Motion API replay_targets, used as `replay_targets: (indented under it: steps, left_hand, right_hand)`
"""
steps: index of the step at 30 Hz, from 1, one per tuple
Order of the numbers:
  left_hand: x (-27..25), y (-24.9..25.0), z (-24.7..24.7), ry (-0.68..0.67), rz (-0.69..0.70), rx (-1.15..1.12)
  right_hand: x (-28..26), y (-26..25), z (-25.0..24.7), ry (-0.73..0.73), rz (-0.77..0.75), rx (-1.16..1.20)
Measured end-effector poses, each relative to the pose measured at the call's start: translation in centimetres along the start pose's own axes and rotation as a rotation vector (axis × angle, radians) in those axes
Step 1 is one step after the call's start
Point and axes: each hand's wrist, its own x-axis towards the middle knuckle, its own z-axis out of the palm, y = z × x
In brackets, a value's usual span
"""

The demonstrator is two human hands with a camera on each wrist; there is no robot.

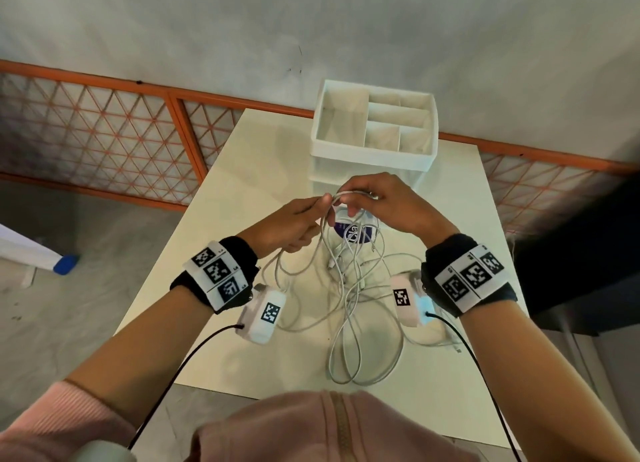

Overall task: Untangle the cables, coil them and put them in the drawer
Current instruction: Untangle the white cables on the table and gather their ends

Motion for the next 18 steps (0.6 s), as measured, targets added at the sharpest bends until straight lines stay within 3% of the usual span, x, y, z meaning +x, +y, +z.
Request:
replay_targets:
  steps: [3, 7, 10, 15, 18]
  left_hand:
    - [-0.3, 0.4, -0.8, 0.092, 0.065, 0.013]
    - [-0.8, 1.9, -2.6, 0.329, 0.271, -0.068]
    - [-1.3, 2.9, -4.3, 0.484, 0.326, -0.170]
    - [-1.8, 0.8, -5.6, 0.678, 0.334, 0.009]
    - [-2.2, -1.8, -6.2, 0.773, 0.213, 0.194]
  right_hand:
    - [-0.1, 0.6, 0.3, -0.010, 0.036, 0.083]
    - [-0.6, 4.4, 1.9, -0.099, 0.147, -0.062]
    - [-1.6, 8.5, 3.3, -0.129, 0.278, -0.116]
    - [-2.2, 10.1, 3.5, 0.035, 0.265, -0.071]
    - [-1.2, 7.8, 2.6, 0.167, 0.236, 0.041]
